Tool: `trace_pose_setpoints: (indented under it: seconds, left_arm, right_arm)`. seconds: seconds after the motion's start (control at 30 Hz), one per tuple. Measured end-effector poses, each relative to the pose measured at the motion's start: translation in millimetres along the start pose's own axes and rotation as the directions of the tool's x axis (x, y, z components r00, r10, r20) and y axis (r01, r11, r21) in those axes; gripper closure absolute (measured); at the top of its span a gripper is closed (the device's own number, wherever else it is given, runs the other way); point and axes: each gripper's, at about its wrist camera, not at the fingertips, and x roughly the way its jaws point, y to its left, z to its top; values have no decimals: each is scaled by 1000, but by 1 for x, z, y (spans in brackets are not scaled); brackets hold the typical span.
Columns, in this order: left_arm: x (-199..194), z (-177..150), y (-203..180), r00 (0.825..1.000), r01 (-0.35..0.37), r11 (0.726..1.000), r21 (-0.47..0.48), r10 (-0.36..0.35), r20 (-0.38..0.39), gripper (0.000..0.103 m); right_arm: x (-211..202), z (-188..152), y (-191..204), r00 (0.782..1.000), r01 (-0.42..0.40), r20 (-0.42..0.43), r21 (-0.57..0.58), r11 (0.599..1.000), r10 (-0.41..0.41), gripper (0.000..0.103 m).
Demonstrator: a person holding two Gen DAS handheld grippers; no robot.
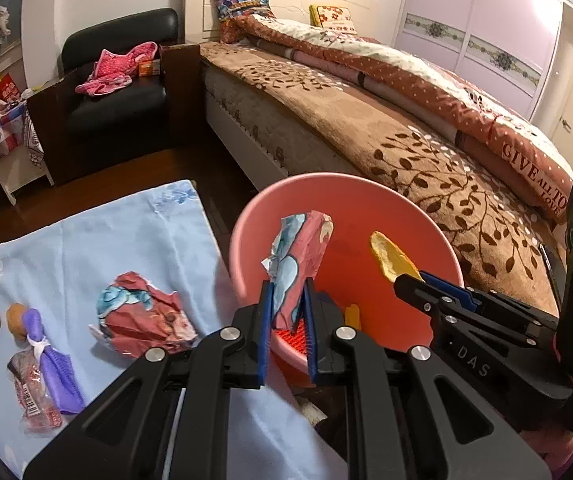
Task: Collect trash
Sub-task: 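Carry the wrapper and bread crust in both tools over the pink bucket, then open both tools to drop the wrapper and bread into the bucket, then move both tools back over the table toward the orange peel and snack bag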
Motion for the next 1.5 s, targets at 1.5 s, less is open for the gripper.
trace_pose_setpoints:
  seconds: [1.5]
  left_arm:
    - [24, -3, -17, 998, -1, 1000, 15, 2, -70, 62]
  right_arm:
    - [10, -3, -13, 1000, 20, -4, 18, 1000, -20, 71]
